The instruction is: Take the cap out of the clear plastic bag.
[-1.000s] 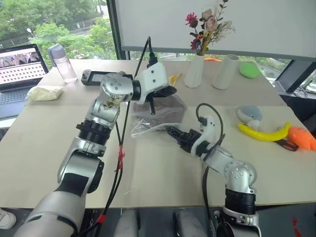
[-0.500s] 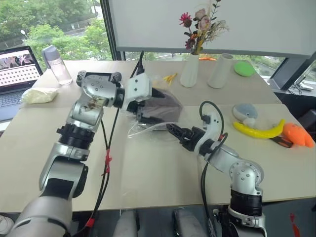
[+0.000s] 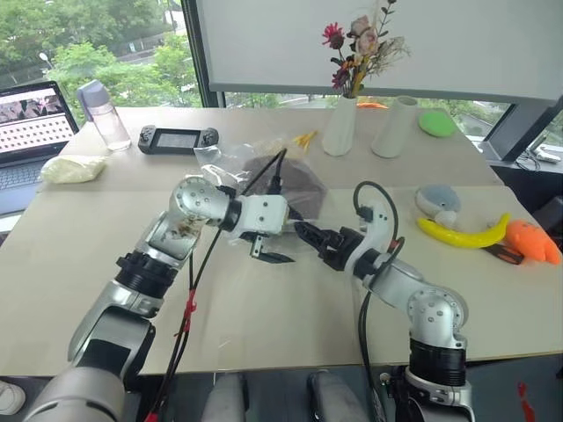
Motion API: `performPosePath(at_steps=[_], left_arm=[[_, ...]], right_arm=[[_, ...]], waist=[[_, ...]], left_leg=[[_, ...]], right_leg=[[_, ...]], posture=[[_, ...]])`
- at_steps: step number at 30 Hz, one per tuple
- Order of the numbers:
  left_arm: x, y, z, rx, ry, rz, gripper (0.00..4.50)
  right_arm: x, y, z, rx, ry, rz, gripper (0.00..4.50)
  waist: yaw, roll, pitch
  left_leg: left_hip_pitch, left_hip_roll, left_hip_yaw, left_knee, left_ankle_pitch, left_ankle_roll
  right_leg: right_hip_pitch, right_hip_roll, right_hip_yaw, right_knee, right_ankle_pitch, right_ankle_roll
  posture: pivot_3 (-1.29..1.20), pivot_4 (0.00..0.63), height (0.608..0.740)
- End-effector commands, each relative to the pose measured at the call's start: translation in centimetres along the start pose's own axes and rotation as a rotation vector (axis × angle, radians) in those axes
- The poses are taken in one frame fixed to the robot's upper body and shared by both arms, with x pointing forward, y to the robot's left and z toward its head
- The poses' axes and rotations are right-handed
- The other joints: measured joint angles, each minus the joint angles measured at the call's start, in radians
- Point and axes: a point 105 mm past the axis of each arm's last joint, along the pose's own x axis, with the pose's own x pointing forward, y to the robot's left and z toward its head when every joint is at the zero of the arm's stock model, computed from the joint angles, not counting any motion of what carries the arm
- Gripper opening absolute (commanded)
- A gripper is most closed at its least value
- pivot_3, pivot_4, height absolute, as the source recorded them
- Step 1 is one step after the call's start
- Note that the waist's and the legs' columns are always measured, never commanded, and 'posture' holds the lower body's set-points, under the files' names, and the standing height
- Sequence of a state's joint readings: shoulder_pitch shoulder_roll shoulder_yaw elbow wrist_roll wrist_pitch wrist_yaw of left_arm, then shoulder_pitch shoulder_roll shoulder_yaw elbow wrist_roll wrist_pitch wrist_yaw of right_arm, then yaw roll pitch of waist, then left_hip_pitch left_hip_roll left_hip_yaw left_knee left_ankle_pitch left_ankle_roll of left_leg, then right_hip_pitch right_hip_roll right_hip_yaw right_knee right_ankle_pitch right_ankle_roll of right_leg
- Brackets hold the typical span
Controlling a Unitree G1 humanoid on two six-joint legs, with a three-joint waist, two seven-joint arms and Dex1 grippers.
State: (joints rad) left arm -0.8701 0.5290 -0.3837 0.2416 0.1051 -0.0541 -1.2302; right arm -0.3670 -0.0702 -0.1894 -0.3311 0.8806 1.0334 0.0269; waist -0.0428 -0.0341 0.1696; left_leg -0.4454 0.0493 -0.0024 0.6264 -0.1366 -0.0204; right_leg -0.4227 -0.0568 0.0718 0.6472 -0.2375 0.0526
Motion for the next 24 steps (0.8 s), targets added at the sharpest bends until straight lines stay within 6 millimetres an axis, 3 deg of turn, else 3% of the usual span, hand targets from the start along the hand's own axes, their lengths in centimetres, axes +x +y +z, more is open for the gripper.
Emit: performPosePath(at_steps=[1, 6, 7, 8, 18, 24], left_arm=[[0.4, 1.4, 0.1, 0.087, 0.033, 0.068, 4.43], [1.0, 2.7, -1.0, 0.112, 0.094, 0.133, 4.43], [1.1, 2.9, -1.2, 0.112, 0.106, 0.147, 3.91], [1.2, 3.2, -1.3, 0.110, 0.114, 0.162, 3.76], [1.8, 3.6, -1.9, 0.070, 0.131, 0.202, 0.10], [1.7, 4.5, -1.0, -0.043, 0.059, 0.246, 0.03]], right_arm=[[-0.3, 1.0, 1.3, -0.021, -0.064, 0.031, 4.50], [-0.3, 1.1, 1.3, -0.022, -0.070, 0.029, 4.50], [-0.3, 1.1, 1.3, -0.023, -0.070, 0.029, 4.50], [-0.3, 1.1, 1.3, -0.023, -0.071, 0.029, 4.50], [-0.4, 1.1, 1.5, -0.030, -0.077, 0.023, 4.50], [-0.4, 1.1, 1.5, -0.033, -0.075, 0.024, 4.50]], waist=[[0.000, 0.000, 0.000], [0.001, 0.000, 0.000], [0.001, 0.000, 0.000], [0.001, 0.000, 0.000], [0.000, 0.000, 0.000], [0.000, 0.000, 0.000]], left_leg=[[0.000, 0.000, 0.000, 0.000, 0.000, 0.000], [0.000, 0.000, 0.000, 0.000, 0.000, 0.000], [0.000, 0.000, 0.000, 0.000, 0.000, 0.000], [0.000, 0.000, 0.000, 0.000, 0.000, 0.000], [0.000, 0.000, 0.000, 0.000, 0.000, 0.000], [0.000, 0.000, 0.000, 0.000, 0.000, 0.000]], right_leg=[[0.000, 0.000, 0.000, 0.000, 0.000, 0.000], [0.000, 0.000, 0.000, 0.000, 0.000, 0.000], [0.000, 0.000, 0.000, 0.000, 0.000, 0.000], [0.000, 0.000, 0.000, 0.000, 0.000, 0.000], [0.000, 0.000, 0.000, 0.000, 0.000, 0.000], [0.000, 0.000, 0.000, 0.000, 0.000, 0.000]], posture=[[0.00, 0.150, 0.740], [0.00, 0.150, 0.740], [0.00, 0.150, 0.740], [0.00, 0.150, 0.740], [0.00, 0.150, 0.740], [0.00, 0.150, 0.740]])
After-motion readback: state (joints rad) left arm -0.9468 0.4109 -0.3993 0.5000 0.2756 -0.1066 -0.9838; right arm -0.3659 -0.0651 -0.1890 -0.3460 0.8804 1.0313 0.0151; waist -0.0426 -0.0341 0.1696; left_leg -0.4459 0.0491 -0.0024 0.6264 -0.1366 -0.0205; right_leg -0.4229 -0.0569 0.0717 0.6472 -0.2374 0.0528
